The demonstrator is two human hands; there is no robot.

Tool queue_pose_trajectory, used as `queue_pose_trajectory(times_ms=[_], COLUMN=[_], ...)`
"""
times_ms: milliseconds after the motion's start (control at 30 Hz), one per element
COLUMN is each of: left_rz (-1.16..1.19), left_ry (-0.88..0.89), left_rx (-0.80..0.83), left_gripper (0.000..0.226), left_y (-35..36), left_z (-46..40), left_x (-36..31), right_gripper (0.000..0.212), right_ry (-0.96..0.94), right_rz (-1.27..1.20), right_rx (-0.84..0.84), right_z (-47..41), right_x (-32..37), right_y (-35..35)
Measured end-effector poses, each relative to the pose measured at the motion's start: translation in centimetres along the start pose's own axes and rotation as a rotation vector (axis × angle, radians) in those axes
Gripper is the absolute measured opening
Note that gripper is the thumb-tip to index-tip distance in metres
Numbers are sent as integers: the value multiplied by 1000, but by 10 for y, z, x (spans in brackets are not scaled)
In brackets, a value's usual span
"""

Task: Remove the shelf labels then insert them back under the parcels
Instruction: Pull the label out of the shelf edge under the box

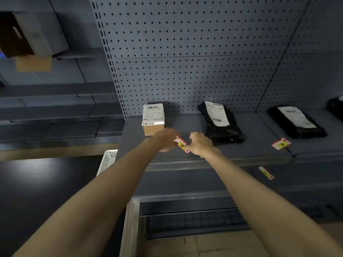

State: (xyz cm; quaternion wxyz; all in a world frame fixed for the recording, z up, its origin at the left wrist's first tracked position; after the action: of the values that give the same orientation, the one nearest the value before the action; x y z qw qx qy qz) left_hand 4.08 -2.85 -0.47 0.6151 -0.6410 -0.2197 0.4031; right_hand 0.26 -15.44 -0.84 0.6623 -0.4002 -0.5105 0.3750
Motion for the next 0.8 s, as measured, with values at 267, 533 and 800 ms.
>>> queue_pose_trajectory(times_ms=[267,533,800], left_rz=[-115,-153,68], left_ry=[59,68,-35], left_rx=[15,-24,-254], left_gripper=[35,52,13], left_y=[30,38,3], left_z=[-24,-25,16], left_x=[9,16,34], right_gripper=[51,33,8], right_ry=[36,70,-175], right_rz=[59,-81,-334], right_rx=[11,24,-50], right_z=[-27,-38,-16], right_x=[-14,-19,4], right_y=[31,33,13])
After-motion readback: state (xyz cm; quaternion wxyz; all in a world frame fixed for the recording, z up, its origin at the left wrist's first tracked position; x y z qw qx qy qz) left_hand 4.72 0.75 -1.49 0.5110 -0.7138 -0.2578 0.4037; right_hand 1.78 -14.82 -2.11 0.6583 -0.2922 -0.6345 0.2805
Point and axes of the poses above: each hand's wrist, its own z-axis away from the middle knuckle, its own y-axis out of the palm, x = y × z, the point moved 5 cm from there along -z, towards the middle knuckle, and after that the axes turned 3 degrees about y, right-handed, at the moved point
